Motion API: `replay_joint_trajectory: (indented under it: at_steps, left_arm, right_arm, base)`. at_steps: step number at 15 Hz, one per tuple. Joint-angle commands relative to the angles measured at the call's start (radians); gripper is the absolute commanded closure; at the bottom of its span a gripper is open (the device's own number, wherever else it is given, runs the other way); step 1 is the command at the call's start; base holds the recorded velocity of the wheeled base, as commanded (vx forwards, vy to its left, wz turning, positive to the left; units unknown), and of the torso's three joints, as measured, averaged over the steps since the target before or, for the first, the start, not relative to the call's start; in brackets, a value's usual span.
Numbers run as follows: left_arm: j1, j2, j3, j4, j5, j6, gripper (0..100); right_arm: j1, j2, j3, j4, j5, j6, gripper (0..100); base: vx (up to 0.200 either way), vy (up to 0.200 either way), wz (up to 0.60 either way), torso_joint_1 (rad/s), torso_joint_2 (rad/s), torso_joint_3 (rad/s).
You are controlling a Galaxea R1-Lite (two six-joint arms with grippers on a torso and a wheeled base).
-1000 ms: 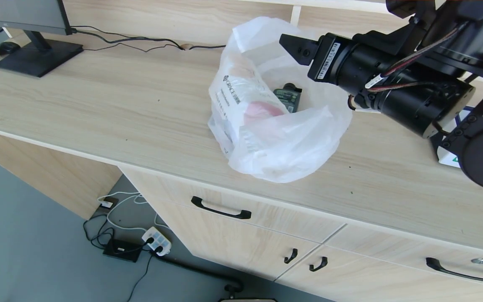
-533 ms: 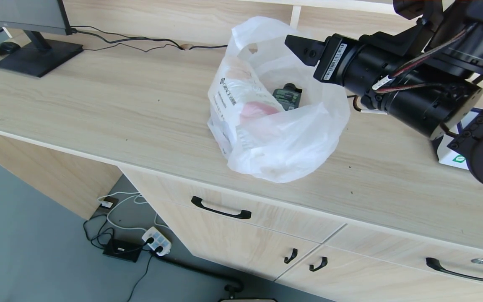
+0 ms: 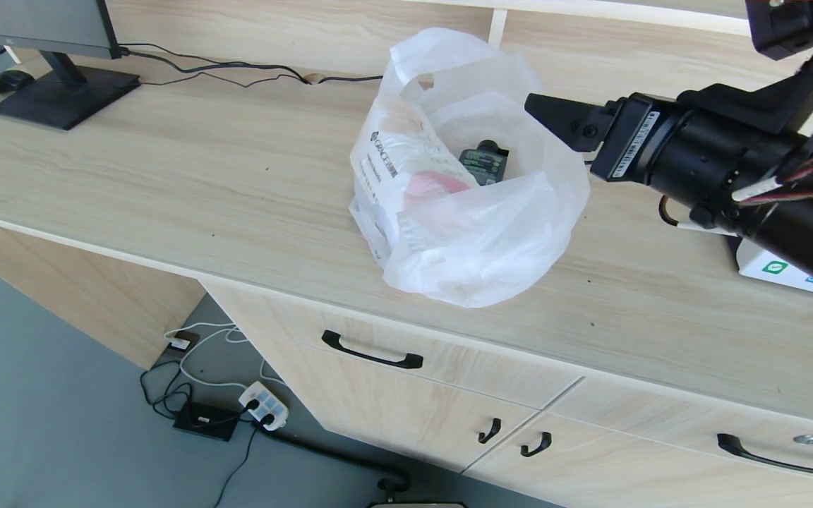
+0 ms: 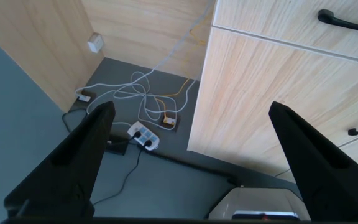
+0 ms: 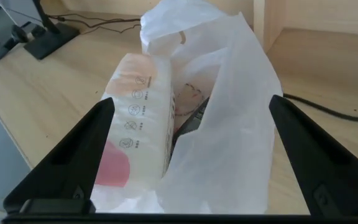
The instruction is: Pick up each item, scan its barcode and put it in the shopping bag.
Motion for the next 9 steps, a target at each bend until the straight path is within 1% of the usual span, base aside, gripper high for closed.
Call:
replay_joint_trajectory:
  at_steps: [1,2,3,4,6,7,8,9]
  left_arm:
    - [0.000,0.000,0.000,0.001,0.000,-0.001,0]
    - [0.000,0.000,0.000,0.001,0.000,-0.001,0]
    - [0.000,0.000,0.000,0.001,0.000,-0.001,0]
    - [0.000,0.000,0.000,0.001,0.000,-0.001,0]
    - [0.000,0.000,0.000,0.001,0.000,-0.027,0]
    - [0.000,0.000,0.000,0.001,0.000,-0.050,0]
    - [0.000,0.000,0.000,0.001,0.000,-0.048,0]
    - [0.000,0.000,0.000,0.001,0.000,-0.048,0]
  right_arm:
    - [0.037,-0.225,0.221,0.006,-0.001,-0.030,0]
    - [0.044,-0.256,0.268,0.004,-0.001,-0.035,0]
    - [0.054,-0.310,0.348,0.004,0.002,-0.036,0]
    - [0.054,-0.326,0.374,0.004,0.005,-0.036,0]
    - [0.080,-0.333,0.385,0.004,0.005,-0.040,0]
    - [0.121,-0.333,0.392,0.003,0.005,-0.055,0]
    - [0.162,-0.342,0.412,-0.005,0.005,-0.067,0]
    - [0.184,-0.376,0.426,-0.003,0.004,-0.070,0]
  base:
    - [0.000,0.000,0.00,0.000,0.00,0.000]
    - [0.000,0.000,0.00,0.000,0.00,0.000]
    - [0.000,0.000,0.00,0.000,0.00,0.000]
    - [0.000,0.000,0.00,0.000,0.00,0.000]
    - [0.000,0.000,0.00,0.000,0.00,0.000]
    - [0.000,0.000,0.00,0.000,0.00,0.000]
    - [0.000,0.000,0.00,0.000,0.00,0.000]
    - [0.000,0.000,0.00,0.000,0.00,0.000]
